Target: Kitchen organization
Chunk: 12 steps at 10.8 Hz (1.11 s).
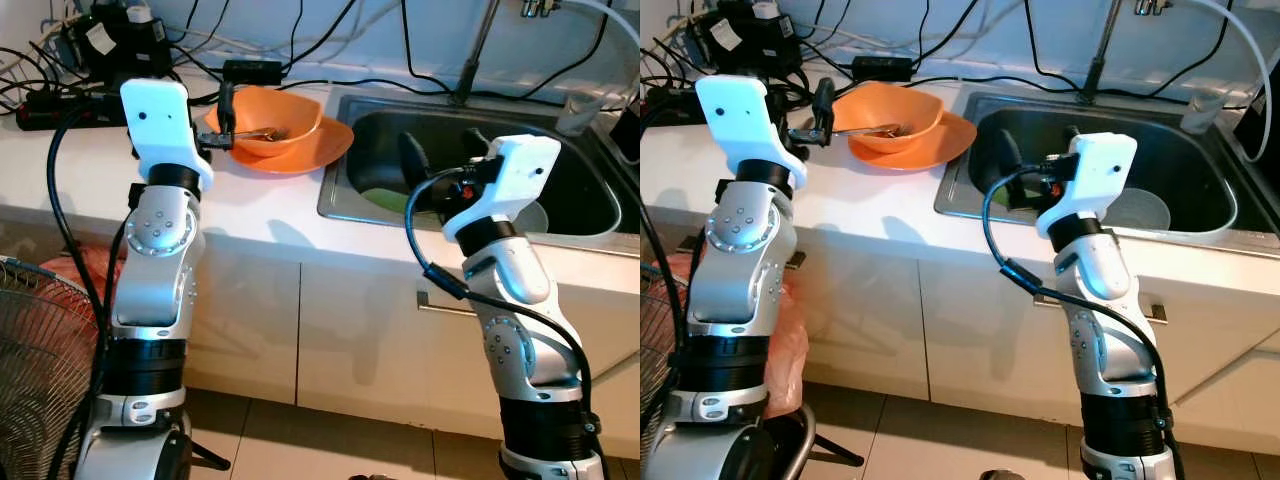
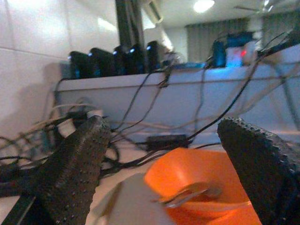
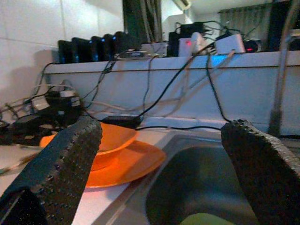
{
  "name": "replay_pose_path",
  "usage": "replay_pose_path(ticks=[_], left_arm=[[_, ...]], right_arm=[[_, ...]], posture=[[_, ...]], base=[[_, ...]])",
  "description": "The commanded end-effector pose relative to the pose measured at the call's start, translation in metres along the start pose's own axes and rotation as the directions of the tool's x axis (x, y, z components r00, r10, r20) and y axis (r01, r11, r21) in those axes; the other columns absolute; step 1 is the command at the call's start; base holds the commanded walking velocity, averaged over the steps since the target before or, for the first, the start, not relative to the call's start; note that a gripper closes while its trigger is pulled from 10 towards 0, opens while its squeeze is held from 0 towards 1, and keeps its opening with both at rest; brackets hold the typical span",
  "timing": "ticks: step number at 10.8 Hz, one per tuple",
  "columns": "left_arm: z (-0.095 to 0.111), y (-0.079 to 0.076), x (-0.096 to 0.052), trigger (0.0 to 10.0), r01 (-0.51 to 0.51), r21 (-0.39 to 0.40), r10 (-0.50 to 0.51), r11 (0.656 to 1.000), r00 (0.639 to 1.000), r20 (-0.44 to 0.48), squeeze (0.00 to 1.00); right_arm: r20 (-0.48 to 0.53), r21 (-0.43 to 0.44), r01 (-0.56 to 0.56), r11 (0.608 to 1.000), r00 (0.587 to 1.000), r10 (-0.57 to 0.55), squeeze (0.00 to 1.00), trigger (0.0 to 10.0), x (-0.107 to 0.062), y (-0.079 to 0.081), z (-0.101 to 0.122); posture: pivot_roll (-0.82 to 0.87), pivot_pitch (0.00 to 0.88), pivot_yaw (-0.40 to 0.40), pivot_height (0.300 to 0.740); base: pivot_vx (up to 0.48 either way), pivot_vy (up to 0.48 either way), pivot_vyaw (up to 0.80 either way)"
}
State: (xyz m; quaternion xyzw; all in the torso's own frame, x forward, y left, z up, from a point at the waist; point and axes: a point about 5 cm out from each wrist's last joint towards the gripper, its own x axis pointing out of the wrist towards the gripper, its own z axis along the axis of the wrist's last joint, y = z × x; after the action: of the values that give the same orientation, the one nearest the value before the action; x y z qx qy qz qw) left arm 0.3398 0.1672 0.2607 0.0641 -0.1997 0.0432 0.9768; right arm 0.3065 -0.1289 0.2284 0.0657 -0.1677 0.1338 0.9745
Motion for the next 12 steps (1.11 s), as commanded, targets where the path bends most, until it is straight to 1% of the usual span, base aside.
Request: replay_pose_path(ticks=[1, 3, 4, 6, 7, 8, 9, 10, 11, 12], left_arm=[[-0.006, 0.008, 0.000, 10.0, -0.043, 0.032, 0.044, 0.999, 0.999, -0.032, 0.00], [-0.009, 0.016, 0.003, 10.0, -0.066, 0.062, 0.069, 0.996, 0.997, -0.045, 0.00], [-0.017, 0.026, 0.008, 10.0, -0.078, 0.091, 0.086, 0.993, 0.992, -0.089, 0.00], [-0.031, 0.049, 0.016, 10.0, -0.106, 0.131, 0.129, 0.986, 0.975, -0.180, 0.00], [-0.034, 0.056, 0.018, 10.0, -0.115, 0.146, 0.143, 0.983, 0.969, -0.201, 0.00], [-0.041, 0.066, 0.021, 10.0, -0.109, 0.178, 0.149, 0.978, 0.962, -0.230, 0.00], [-0.051, 0.072, 0.024, 10.0, -0.103, 0.173, 0.149, 0.980, 0.948, -0.282, 0.00], [-0.055, 0.074, 0.026, 10.0, -0.097, 0.165, 0.144, 0.982, 0.942, -0.304, 0.00], [-0.058, 0.078, 0.029, 10.0, -0.083, 0.183, 0.140, 0.980, 0.935, -0.327, 0.00], [-0.060, 0.083, 0.034, 10.0, -0.105, 0.175, 0.160, 0.979, 0.926, -0.342, 0.00]], right_arm=[[0.001, -0.003, -0.002, 1.000, 1.000, 0.002, 0.00, 10.0, 0.000, 0.000, 0.001], [0.001, -0.005, -0.001, 1.000, 1.000, 0.001, 0.00, 10.0, -0.001, 0.000, 0.001], [0.001, -0.006, 0.002, 1.000, 1.000, -0.002, 0.00, 10.0, -0.001, -0.001, 0.002], [-0.007, -0.004, 0.006, 1.000, 1.000, -0.006, 0.00, 10.0, -0.006, -0.001, 0.002], [-0.015, -0.001, 0.008, 1.000, 1.000, -0.008, 0.00, 10.0, -0.008, -0.001, 0.001], [-0.028, 0.003, 0.013, 1.000, 1.000, -0.013, 0.00, 10.0, -0.014, 0.000, 0.001], [-0.043, 0.010, 0.022, 1.000, 0.999, -0.021, 0.00, 10.0, -0.020, 0.000, -0.001], [-0.050, 0.014, 0.027, 1.000, 0.998, -0.026, 0.00, 10.0, -0.024, 0.000, -0.001], [-0.055, 0.018, 0.036, 0.999, 0.998, -0.035, 0.00, 10.0, -0.028, 0.001, 0.000], [-0.058, 0.022, 0.053, 0.998, 0.997, -0.052, 0.00, 10.0, -0.033, 0.000, 0.001]], posture=[[-0.02, 0.048, -0.020, 0.740], [-0.03, 0.048, -0.018, 0.740], [-0.03, 0.053, -0.020, 0.740], [-0.03, 0.087, -0.020, 0.740], [-0.04, 0.099, -0.018, 0.740], [-0.04, 0.124, -0.015, 0.740], [-0.05, 0.146, -0.007, 0.740], [-0.06, 0.158, 0.002, 0.740], [-0.07, 0.169, 0.016, 0.740], [-0.07, 0.174, 0.030, 0.740]], base=[[0.000, 0.000, 0.00], [0.000, 0.000, 0.00], [0.000, 0.000, 0.00], [0.000, 0.000, 0.00], [0.000, 0.000, 0.00], [0.000, 0.000, 0.00], [0.000, 0.000, 0.00], [0.000, 0.000, 0.00], [0.000, 0.000, 0.00], [0.000, 0.000, 0.00]])
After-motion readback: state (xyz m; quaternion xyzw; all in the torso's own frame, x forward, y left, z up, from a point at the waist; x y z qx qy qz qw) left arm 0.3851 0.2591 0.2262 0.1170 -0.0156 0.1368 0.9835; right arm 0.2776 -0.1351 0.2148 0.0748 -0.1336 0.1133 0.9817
